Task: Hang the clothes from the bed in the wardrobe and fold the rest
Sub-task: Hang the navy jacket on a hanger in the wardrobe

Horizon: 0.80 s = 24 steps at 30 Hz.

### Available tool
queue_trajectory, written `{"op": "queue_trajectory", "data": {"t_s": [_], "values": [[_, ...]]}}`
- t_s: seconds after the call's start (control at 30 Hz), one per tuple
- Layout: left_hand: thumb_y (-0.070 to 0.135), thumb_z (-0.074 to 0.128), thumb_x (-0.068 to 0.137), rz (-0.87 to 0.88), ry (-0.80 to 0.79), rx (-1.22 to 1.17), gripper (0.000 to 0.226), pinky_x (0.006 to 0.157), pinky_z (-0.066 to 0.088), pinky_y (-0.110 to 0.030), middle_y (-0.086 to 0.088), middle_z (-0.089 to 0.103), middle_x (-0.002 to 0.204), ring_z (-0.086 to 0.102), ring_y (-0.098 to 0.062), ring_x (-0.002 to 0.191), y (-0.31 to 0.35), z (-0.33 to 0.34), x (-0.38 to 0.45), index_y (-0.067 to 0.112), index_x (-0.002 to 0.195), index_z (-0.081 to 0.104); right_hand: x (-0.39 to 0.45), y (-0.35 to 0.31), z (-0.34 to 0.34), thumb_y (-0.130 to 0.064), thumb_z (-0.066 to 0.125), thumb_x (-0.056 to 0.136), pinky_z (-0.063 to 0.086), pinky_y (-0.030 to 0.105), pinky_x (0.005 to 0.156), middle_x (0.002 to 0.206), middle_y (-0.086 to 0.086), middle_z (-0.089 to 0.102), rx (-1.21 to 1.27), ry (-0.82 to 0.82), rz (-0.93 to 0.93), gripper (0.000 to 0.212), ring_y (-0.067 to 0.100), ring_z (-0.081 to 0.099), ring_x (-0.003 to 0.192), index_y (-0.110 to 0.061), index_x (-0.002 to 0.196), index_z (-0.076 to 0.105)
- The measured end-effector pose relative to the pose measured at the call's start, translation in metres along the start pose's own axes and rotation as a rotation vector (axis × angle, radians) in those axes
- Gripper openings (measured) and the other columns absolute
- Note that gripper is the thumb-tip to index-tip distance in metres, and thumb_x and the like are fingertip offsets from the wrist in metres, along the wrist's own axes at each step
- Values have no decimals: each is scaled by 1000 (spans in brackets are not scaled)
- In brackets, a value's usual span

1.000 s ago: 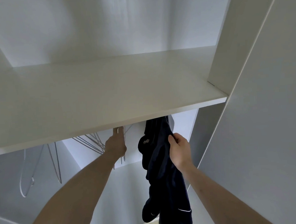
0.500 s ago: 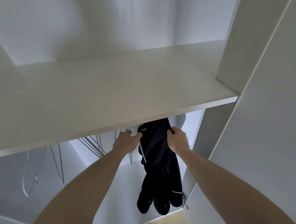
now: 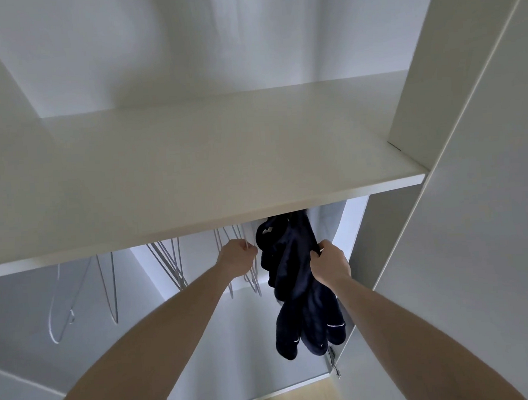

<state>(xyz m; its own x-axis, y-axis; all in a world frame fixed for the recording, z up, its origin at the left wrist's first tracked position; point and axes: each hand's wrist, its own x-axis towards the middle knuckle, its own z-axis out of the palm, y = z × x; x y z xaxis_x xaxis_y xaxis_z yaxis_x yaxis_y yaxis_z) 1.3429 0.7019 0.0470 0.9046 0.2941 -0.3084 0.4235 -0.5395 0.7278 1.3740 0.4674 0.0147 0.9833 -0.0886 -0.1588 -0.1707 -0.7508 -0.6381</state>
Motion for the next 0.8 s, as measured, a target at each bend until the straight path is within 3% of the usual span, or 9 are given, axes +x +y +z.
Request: {"op": "queue_trajectory", "data": {"t_s": [0.1, 0.2, 0.23, 0.3, 0.4, 0.47, 0.57, 0.67, 0.8], "values": [[25, 71, 91, -48, -69, -173, 21, 52, 39, -23, -1, 54, 65, 47, -16, 53, -2, 0, -7, 5, 94, 74, -7, 1, 3, -24, 55, 100, 49, 38, 83, 126, 5, 60, 20, 8, 5, 34, 28, 60, 108, -18, 133, 51], [26, 72, 90, -70, -91, -245, 25, 49, 33, -22, -1, 46, 64, 39, -15, 51, -3, -2, -15, 3, 99, 76, -21, -7, 8, -17, 61, 96, 45, 41, 99, 132, 2, 51, 4, 211, -129, 45, 25, 51, 118, -20, 139, 46], [27, 70, 91, -65, -92, -249, 25, 49, 33, -23, -2, 45, 66, 38, -16, 52, -3, -2, -18, 4, 98, 76, -27, -13, 11, -15, 62, 96, 47, 38, 97, 126, -2, 53, 59, 266, -232, 39, 21, 53, 112, -21, 133, 52], [28, 66, 96, -42, -93, -270, 26, 52, 32, -24, -7, 45, 73, 38, -17, 56, -4, -2, -22, 4, 99, 77, -37, -29, 21, -17, 61, 98, 50, 29, 84, 106, -7, 63, 239, 178, -376, 17, 11, 61, 92, -21, 114, 64], [31, 71, 95, -2, -90, -286, 28, 50, 35, -23, -10, 54, 83, 41, -15, 54, -9, -2, -30, 4, 101, 76, -47, -58, 34, -32, 57, 103, 45, 19, 74, 88, -12, 70, 439, -174, -275, 20, 6, 64, 78, -19, 104, 72], [33, 78, 91, 22, -93, -260, 26, 48, 39, -22, -7, 63, 85, 43, -14, 51, -12, -4, -34, 9, 98, 77, -46, -71, 39, -39, 57, 103, 46, 21, 78, 90, -10, 69, 492, -289, -186, 26, 11, 63, 85, -17, 106, 71], [27, 81, 88, 24, -76, -257, 16, 61, 53, -27, -9, 73, 98, 60, -18, 69, -16, -8, -39, 14, 96, 79, -43, -74, 43, -25, 64, 99, 55, 26, 85, 102, 2, 74, 524, -297, -95, 24, 16, 67, 88, -12, 118, 70], [13, 77, 89, 15, -35, -277, 14, 68, 61, -29, -12, 72, 105, 67, -22, 80, -23, -10, -41, 12, 103, 78, -43, -71, 43, -13, 59, 98, 51, 19, 61, 83, 4, 69, 631, -301, 8, 24, 11, 60, 65, -5, 116, 72], [18, 72, 93, 12, 29, -267, 19, 79, 63, -38, -7, 68, 109, 68, -25, 81, -36, -16, -47, 10, 111, 73, -43, -64, 37, -13, 54, 98, 48, 19, 53, 74, 2, 65, 626, -239, 44, 24, 11, 57, 56, -6, 109, 73]]}}
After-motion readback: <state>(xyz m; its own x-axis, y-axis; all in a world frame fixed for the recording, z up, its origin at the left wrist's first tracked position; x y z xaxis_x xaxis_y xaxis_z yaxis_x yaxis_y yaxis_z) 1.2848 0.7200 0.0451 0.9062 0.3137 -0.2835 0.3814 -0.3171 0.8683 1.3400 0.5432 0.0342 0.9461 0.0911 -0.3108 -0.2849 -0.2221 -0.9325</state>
